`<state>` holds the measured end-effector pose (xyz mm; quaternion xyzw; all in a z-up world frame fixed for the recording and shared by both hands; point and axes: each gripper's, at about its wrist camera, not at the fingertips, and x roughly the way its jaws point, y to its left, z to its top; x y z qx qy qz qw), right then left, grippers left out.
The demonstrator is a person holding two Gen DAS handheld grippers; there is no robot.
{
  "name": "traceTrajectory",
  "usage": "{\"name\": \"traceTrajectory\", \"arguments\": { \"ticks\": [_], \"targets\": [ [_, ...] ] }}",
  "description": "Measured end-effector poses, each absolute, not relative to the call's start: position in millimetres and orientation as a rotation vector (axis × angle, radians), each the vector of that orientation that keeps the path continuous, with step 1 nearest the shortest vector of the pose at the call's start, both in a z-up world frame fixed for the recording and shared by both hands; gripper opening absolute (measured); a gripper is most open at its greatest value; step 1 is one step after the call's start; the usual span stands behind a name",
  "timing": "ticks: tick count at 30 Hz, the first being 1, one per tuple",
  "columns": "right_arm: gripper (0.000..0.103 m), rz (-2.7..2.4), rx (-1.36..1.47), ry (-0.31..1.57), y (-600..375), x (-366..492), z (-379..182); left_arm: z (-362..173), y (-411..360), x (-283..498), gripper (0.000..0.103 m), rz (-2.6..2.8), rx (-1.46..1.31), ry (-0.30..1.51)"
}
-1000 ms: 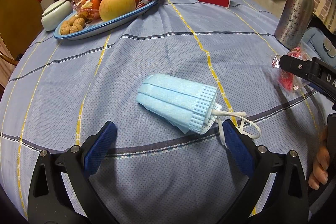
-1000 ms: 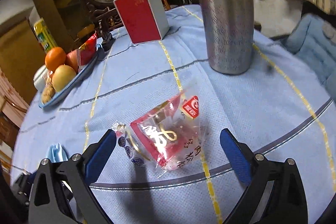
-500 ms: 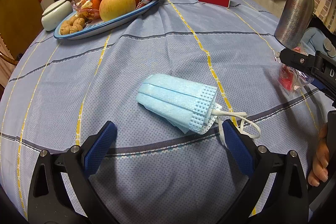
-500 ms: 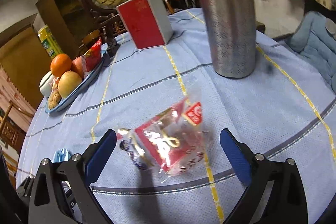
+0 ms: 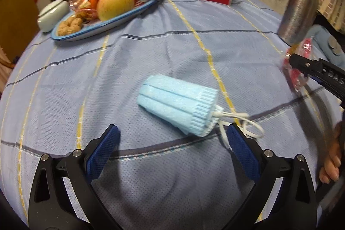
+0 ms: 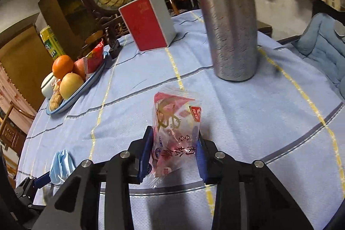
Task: Collect trash
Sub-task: 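Grasp the red-printed snack bag with the right tool while the left tool grasps the blue mask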
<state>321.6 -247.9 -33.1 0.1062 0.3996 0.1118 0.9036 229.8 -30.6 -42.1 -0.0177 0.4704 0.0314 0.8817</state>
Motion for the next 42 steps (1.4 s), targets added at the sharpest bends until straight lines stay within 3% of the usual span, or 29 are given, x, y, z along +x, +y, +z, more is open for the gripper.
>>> {"name": "traceTrajectory", "arguments": {
  "ticks": [8,19,28,34,36,40,42],
  "targets": [
    [0.039,0.195,0.253,0.854,-258.6,325.0,-36.2,-11.6,-30.8,218.1,0.097,0.001,-0.111,0.834],
    [0.042,0.187,0.236,0.862,-257.7,325.0,-37.2,-35.4,4.5,248.6,0.097,0.035,-0.228,0.963],
    [0.043,0.188,0.251,0.864,-260.3,325.9,-36.8,-19.7,52.6,232.9,0.097,0.065,-0.443,0.938],
    [0.043,0.187,0.244,0.865,-259.6,325.9,-36.6,-28.9,22.7,243.8,0.094,0.038,-0.302,0.960],
    [0.043,0.186,0.240,0.865,-259.1,325.9,-36.6,-29.7,18.5,245.5,0.087,0.048,-0.255,0.951],
    [0.043,0.187,0.231,0.864,-257.8,325.9,-36.3,-33.3,15.1,246.1,0.049,0.066,-0.205,0.949],
    [0.043,0.190,0.227,0.864,-257.3,325.9,-36.1,-32.8,10.5,243.7,0.039,0.062,-0.179,0.939]
  ]
}}
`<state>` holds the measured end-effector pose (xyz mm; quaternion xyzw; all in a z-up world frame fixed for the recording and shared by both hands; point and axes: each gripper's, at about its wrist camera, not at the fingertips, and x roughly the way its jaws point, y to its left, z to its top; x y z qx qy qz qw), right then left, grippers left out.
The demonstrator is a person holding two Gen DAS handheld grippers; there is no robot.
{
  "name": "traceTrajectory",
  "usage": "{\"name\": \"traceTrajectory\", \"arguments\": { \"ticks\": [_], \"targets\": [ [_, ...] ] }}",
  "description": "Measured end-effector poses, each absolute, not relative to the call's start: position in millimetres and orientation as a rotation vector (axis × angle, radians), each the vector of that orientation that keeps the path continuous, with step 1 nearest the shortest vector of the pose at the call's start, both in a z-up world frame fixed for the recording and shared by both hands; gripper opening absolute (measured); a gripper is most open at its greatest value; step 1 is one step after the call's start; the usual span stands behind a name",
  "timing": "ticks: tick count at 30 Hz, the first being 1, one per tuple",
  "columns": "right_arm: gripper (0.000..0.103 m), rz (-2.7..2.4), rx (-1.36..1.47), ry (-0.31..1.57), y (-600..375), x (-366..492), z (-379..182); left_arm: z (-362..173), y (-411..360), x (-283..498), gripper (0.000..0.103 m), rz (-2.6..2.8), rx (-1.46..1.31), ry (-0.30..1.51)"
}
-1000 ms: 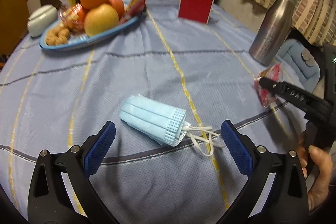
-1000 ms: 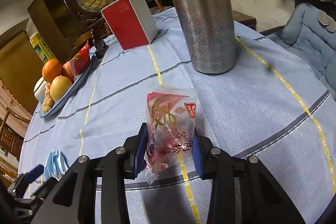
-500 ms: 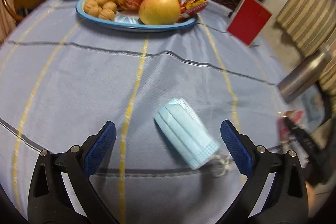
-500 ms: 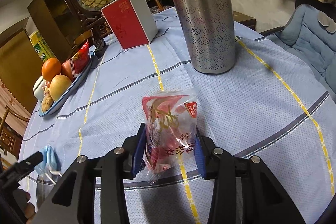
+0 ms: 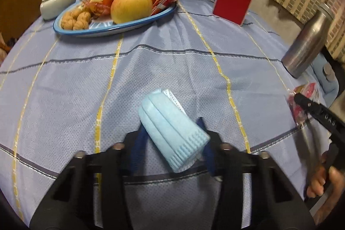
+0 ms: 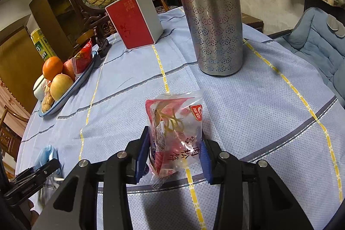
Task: Collect trash
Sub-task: 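Grasp the red-printed snack bag with the right tool while the left tool grasps the blue mask, then carry mask and snack bag over the red wastebasket and open both tools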
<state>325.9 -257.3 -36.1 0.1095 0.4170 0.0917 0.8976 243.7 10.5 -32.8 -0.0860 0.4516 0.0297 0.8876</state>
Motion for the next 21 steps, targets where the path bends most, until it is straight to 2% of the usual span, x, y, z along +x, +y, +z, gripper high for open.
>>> {"name": "traceTrajectory", "arguments": {
  "ticks": [11,21],
  "targets": [
    [0.043,0.209,0.232,0.830,-261.3,311.3,-28.4,8.8,-55.4,197.4,0.037,0.007,0.028,0.732],
    [0.042,0.297,0.265,0.724,-274.8,255.2,-4.4,29.4,-91.5,150.2,0.037,-0.038,0.113,0.600]
  ]
}}
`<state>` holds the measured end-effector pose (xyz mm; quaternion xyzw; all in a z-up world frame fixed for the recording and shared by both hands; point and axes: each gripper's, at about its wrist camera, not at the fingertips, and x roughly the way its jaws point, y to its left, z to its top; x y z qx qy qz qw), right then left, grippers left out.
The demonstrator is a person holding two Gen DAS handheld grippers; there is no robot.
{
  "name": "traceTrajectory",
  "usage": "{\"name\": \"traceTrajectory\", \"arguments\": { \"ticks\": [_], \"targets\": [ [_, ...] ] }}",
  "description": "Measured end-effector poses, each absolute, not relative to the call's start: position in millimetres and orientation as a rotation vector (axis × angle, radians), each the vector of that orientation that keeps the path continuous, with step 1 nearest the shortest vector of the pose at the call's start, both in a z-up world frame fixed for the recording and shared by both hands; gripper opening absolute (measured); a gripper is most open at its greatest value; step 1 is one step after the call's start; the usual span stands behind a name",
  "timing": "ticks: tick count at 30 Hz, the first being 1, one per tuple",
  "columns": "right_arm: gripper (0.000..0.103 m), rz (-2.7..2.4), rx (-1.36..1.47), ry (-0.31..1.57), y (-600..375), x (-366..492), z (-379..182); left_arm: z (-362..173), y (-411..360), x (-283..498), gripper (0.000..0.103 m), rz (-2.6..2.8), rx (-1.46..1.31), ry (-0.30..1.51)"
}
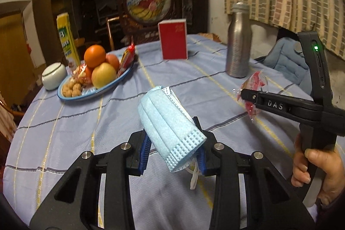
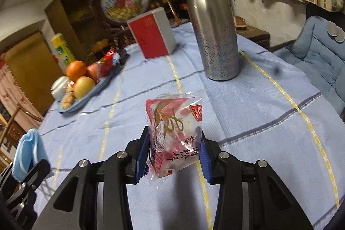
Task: Collect trash
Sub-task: 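Carry mask and snack bag over the red wastebasket and open both tools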
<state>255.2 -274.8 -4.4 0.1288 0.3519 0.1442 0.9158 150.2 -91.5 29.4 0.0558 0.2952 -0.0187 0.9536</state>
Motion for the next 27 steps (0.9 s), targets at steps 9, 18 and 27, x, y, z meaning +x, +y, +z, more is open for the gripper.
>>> {"name": "traceTrajectory", "arguments": {
  "ticks": [9,18,27],
  "targets": [
    [0.042,0.346,0.342,0.645,-314.3,173.8,19.4,43.8,-107.7,106.5,0.037,-0.059,0.145,0.482],
    [0.042,0.282,0.278,0.555,-368.1,53.3,40.0,46.9,-136.8,62.8,0.037,-0.154,0.123,0.442],
    [0.045,-0.021,0.245,0.624,-481.6,-70.5,10.2,40.9,-224.7,22.3,0.037,-0.430,0.158,0.497]
  ]
}}
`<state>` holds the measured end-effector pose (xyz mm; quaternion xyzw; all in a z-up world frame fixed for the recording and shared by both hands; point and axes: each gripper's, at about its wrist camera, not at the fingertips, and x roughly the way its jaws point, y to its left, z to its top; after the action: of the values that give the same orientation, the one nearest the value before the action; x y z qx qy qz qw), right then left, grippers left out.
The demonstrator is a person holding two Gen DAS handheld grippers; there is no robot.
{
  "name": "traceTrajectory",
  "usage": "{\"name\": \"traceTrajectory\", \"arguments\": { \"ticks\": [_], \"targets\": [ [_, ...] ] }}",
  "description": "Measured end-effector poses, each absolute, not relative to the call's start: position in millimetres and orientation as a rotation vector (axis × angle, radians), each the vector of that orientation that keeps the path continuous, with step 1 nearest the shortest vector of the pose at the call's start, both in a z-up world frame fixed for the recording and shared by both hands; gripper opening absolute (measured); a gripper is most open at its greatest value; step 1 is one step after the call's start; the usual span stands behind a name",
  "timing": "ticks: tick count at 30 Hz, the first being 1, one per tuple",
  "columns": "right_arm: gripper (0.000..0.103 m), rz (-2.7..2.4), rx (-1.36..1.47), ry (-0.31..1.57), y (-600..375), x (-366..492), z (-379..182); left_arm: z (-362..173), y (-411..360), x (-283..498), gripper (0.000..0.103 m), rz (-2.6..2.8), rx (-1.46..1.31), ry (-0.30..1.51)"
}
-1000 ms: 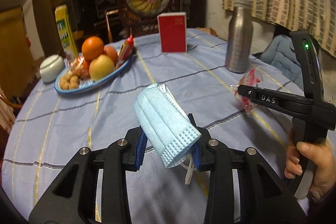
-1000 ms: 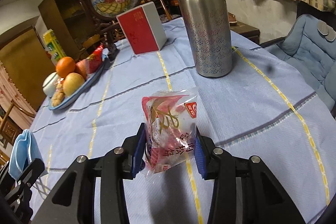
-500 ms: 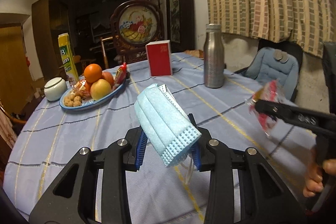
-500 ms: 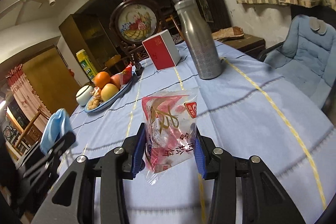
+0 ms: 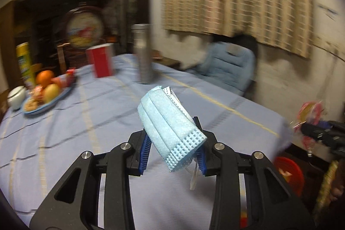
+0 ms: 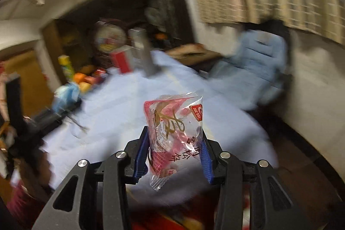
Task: Collect trash
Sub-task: 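Carry mask and snack bag over the red wastebasket and open both tools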
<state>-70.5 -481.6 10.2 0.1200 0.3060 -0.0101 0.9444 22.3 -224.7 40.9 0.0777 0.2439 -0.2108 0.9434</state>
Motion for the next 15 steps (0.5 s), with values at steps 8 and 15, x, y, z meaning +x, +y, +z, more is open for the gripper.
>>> {"name": "traceTrajectory", "arguments": {
  "ticks": [8,15],
  "targets": [
    [0.069,-0.311,0.342,1.065,-588.3,-85.1,-133.1,11.0,-354.4,-21.8,0.037,-0.780,0.271,0.625],
    [0.082,-0.363,0.528,0.992,-645.5,-115.2,-129.9,-52.4,-459.5,-45.1,0.049,-1.004,0.398,0.793]
  ]
}}
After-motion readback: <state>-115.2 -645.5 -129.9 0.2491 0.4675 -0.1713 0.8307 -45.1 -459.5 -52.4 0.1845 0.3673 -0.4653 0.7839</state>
